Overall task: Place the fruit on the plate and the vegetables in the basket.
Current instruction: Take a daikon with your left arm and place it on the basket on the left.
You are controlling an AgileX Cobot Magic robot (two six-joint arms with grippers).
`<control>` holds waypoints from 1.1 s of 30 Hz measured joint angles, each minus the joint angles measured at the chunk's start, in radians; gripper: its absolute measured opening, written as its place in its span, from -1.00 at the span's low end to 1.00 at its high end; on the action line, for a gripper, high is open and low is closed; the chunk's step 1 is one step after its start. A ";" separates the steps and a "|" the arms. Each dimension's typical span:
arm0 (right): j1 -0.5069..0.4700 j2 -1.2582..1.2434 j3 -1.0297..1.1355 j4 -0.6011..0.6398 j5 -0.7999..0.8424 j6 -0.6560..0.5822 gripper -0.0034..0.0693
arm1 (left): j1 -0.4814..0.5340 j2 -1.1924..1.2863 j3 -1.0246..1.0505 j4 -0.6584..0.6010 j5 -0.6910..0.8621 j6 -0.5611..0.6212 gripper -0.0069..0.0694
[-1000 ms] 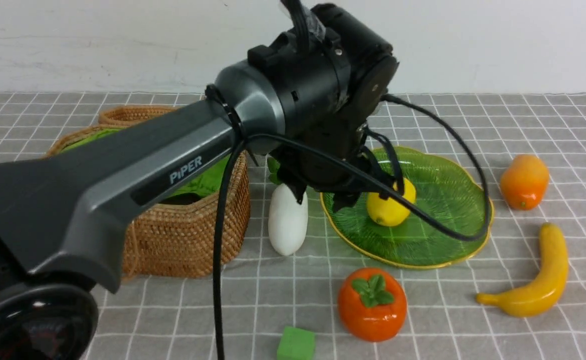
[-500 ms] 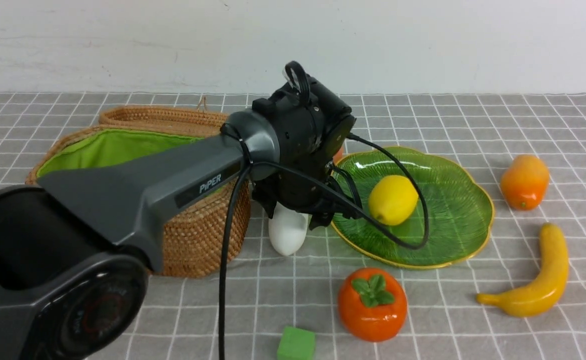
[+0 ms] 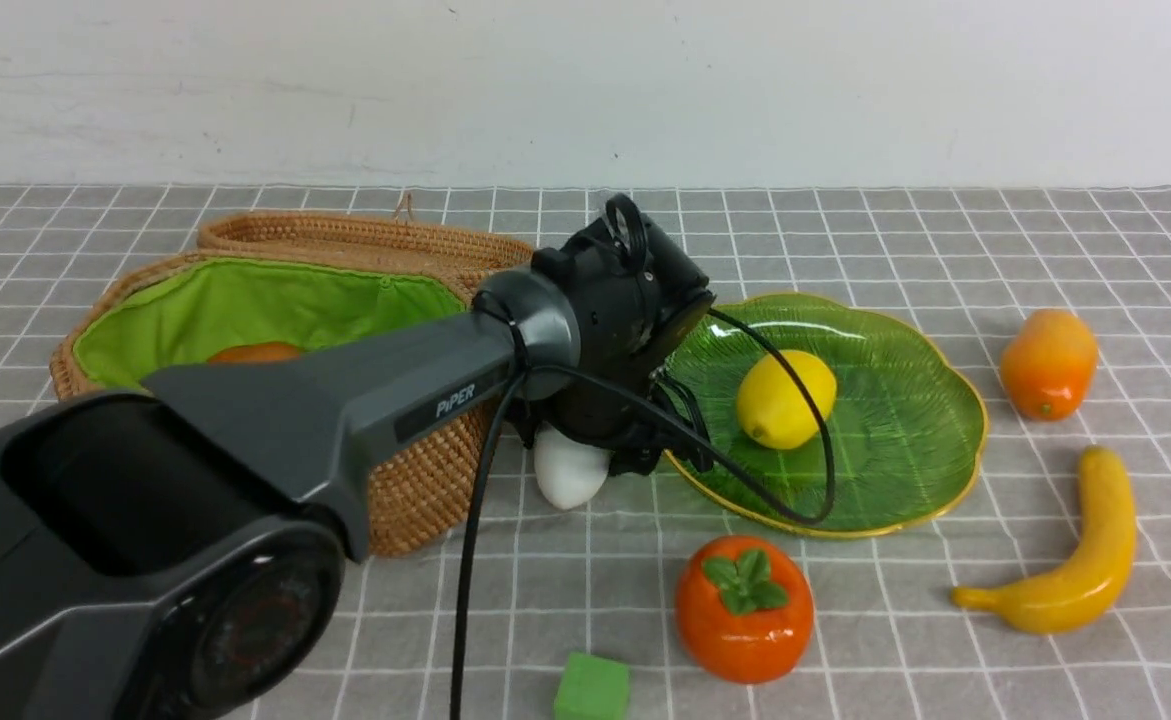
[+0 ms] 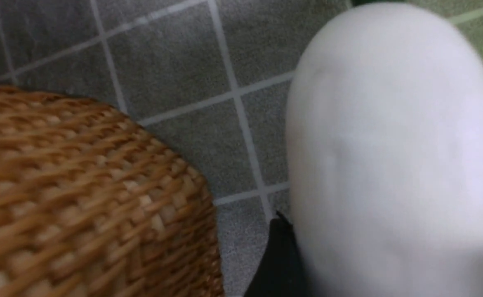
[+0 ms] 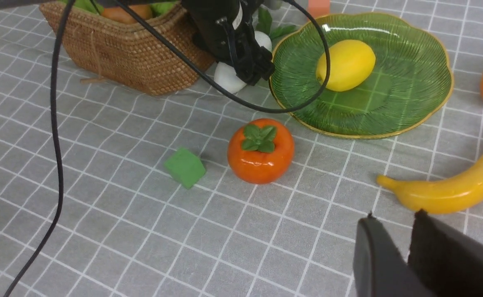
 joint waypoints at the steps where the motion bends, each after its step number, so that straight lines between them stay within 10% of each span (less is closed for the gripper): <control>1: 0.000 0.000 0.000 0.000 0.000 0.000 -0.52 | 0.000 0.000 0.000 0.000 -0.001 -0.001 0.59; 16: 0.000 0.000 0.000 0.000 0.001 -0.003 -0.51 | -0.064 -0.098 -0.151 -0.018 0.192 0.047 0.55; 24: 0.000 0.000 0.000 0.000 -0.001 -0.004 -0.51 | -0.085 -0.387 -0.133 -0.063 0.216 0.363 0.55; 33: 0.000 0.000 0.000 0.000 -0.034 -0.006 -0.52 | 0.220 -0.670 0.240 -0.219 0.215 1.078 0.55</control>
